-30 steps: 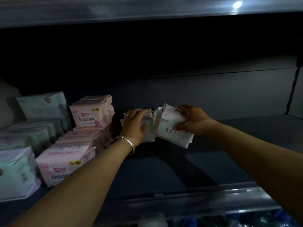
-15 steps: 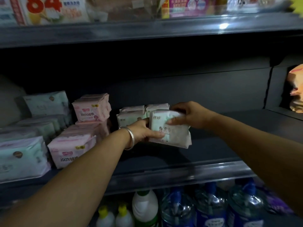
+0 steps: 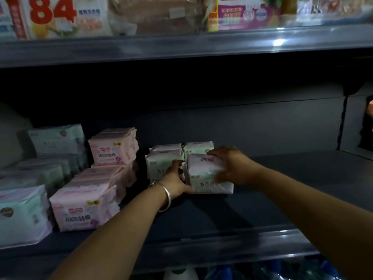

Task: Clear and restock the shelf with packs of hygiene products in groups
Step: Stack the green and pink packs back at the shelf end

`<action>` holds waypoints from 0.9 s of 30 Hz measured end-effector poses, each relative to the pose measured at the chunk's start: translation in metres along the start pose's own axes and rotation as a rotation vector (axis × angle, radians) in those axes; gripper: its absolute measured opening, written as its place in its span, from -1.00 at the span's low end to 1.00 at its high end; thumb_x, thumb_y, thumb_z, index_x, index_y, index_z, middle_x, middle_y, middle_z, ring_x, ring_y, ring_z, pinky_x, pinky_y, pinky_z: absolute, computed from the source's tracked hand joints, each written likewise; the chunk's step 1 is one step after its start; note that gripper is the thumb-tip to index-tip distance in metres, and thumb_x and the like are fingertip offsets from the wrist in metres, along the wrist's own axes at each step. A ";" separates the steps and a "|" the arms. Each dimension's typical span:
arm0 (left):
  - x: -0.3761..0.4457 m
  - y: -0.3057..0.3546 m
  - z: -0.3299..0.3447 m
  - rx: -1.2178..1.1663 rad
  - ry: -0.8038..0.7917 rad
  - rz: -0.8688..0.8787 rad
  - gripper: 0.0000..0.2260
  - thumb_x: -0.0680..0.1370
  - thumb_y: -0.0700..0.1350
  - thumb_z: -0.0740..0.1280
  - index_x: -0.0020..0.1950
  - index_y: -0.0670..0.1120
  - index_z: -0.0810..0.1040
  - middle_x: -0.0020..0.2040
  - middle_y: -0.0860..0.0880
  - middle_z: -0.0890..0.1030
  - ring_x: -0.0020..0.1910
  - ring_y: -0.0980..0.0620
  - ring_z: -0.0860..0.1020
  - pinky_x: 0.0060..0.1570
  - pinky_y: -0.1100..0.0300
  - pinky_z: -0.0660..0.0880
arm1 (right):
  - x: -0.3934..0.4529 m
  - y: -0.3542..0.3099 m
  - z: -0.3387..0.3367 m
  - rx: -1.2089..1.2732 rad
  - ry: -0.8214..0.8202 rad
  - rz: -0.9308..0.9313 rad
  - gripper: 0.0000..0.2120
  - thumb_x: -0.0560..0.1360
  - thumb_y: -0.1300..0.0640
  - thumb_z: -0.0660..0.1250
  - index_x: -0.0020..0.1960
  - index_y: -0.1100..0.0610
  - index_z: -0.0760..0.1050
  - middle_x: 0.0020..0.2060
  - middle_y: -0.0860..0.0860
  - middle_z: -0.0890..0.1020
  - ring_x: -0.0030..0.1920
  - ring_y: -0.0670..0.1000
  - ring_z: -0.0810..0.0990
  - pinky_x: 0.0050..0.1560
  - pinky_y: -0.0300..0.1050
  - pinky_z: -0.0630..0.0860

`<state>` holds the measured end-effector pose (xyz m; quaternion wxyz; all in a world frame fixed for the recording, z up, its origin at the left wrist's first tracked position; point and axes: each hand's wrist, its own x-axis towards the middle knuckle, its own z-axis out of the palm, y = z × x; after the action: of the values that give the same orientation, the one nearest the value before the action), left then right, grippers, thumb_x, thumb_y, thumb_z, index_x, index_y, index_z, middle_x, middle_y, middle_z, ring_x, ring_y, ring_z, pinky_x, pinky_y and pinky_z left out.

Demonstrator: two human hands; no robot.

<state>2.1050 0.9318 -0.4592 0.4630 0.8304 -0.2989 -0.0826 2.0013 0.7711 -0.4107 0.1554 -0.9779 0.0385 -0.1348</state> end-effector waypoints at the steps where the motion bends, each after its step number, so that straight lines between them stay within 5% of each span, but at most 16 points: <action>1: 0.008 -0.006 -0.001 0.056 0.044 -0.006 -0.35 0.38 -0.35 0.44 0.38 -0.06 0.23 0.18 -0.08 0.47 0.10 -0.01 0.48 -0.05 0.20 0.52 | 0.007 0.002 0.003 -0.035 -0.004 0.014 -0.24 0.41 0.09 0.46 0.50 0.05 0.16 0.42 0.06 0.26 0.43 0.10 0.15 0.40 -0.10 0.17; 4: 0.026 -0.021 -0.002 0.144 0.106 -0.030 -0.37 0.40 -0.42 0.34 0.43 -0.16 0.25 0.31 -0.15 0.42 0.27 -0.09 0.43 0.19 0.16 0.44 | 0.026 0.009 0.015 -0.154 -0.041 0.080 -0.26 0.46 0.03 0.40 0.52 -0.02 0.08 0.48 0.01 0.15 0.47 0.14 0.03 0.46 -0.05 0.10; 8: 0.038 -0.034 -0.002 0.234 0.150 -0.025 -0.52 0.45 -0.41 0.28 0.36 -0.19 0.38 0.23 -0.13 0.50 0.24 -0.05 0.47 0.09 0.34 0.34 | 0.045 0.018 0.037 -0.159 -0.010 0.136 -0.28 0.49 0.01 0.36 0.51 -0.15 0.05 0.50 -0.09 0.09 0.49 0.16 -0.07 0.46 0.09 0.11; 18: 0.051 -0.043 -0.001 0.323 0.146 0.002 -0.66 0.47 -0.38 0.27 0.23 -0.19 0.47 0.17 -0.12 0.52 0.20 -0.05 0.49 0.16 0.28 0.38 | 0.098 0.024 0.065 -0.184 0.098 0.125 -0.36 0.54 0.14 0.27 0.52 -0.08 0.07 0.49 0.01 0.16 0.45 0.20 0.04 0.43 0.09 0.22; 23: 0.042 -0.039 -0.006 0.425 0.105 0.011 -0.66 0.48 -0.34 0.29 0.25 -0.17 0.47 0.25 -0.11 0.50 0.25 -0.04 0.47 0.28 0.18 0.39 | 0.088 0.014 0.063 -0.259 0.079 0.159 -0.24 0.54 0.10 0.28 0.54 -0.10 -0.13 0.54 0.05 -0.11 0.51 0.21 -0.20 0.47 0.23 0.00; 27: 0.022 -0.032 -0.009 0.543 0.103 0.025 -0.68 0.48 -0.26 0.31 0.23 -0.10 0.48 0.25 -0.08 0.49 0.26 -0.05 0.46 0.28 0.17 0.37 | 0.059 -0.004 0.061 -0.364 0.123 0.062 -0.25 0.53 0.10 0.28 0.55 0.00 -0.10 0.54 0.06 -0.12 0.53 0.14 -0.20 0.50 0.10 -0.12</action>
<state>2.1392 0.9381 -0.4774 0.2390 0.9234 -0.2965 0.0486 2.0751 0.7853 -0.4501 -0.0224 -0.9781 0.1018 -0.1802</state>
